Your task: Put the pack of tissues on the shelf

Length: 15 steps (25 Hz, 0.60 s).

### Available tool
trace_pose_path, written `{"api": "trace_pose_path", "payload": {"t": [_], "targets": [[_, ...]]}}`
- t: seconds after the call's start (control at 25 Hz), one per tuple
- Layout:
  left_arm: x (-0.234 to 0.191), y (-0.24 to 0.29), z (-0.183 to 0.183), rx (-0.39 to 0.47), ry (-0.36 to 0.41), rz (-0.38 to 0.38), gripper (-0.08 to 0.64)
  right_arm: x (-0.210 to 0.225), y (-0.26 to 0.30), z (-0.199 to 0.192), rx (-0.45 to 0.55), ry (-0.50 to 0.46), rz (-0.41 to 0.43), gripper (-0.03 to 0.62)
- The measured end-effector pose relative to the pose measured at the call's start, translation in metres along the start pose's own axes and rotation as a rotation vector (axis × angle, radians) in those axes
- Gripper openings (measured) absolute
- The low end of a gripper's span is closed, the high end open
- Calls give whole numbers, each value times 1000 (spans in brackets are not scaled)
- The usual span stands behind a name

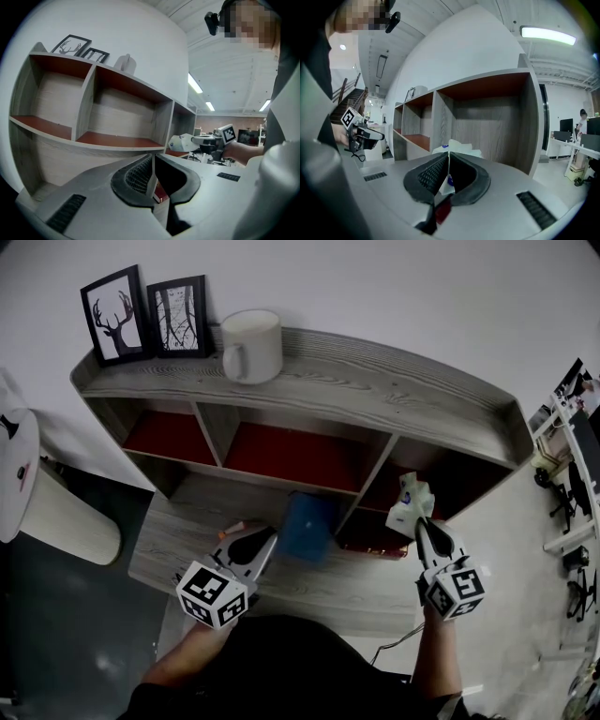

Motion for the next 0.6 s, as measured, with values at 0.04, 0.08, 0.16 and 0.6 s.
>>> {"api": "trace_pose_path", "payload": {"t": [0.04,0.08,0.16,0.6], "targets": [[-1,0,0,-1,0,1,31,4,5,-2,0,2,-10,20],[-1,0,0,-2,1,2,31,8,10,-4,-1,5,-22,20],[-2,0,-1,-4,1,5,31,16,23,-10,-7,14,-47,20],[-14,-8,-8,-40,-24,43,31,26,75,-43,-65,139,-71,23]]}}
Point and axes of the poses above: the fingertips, and each gripper's own axes: y forward along the fingers, x to its right, z out of its top, the point moved 5 cm from there along -y, backward along the fingers, and after that the axes turned 11 degrees about z, right-handed, at the moved point
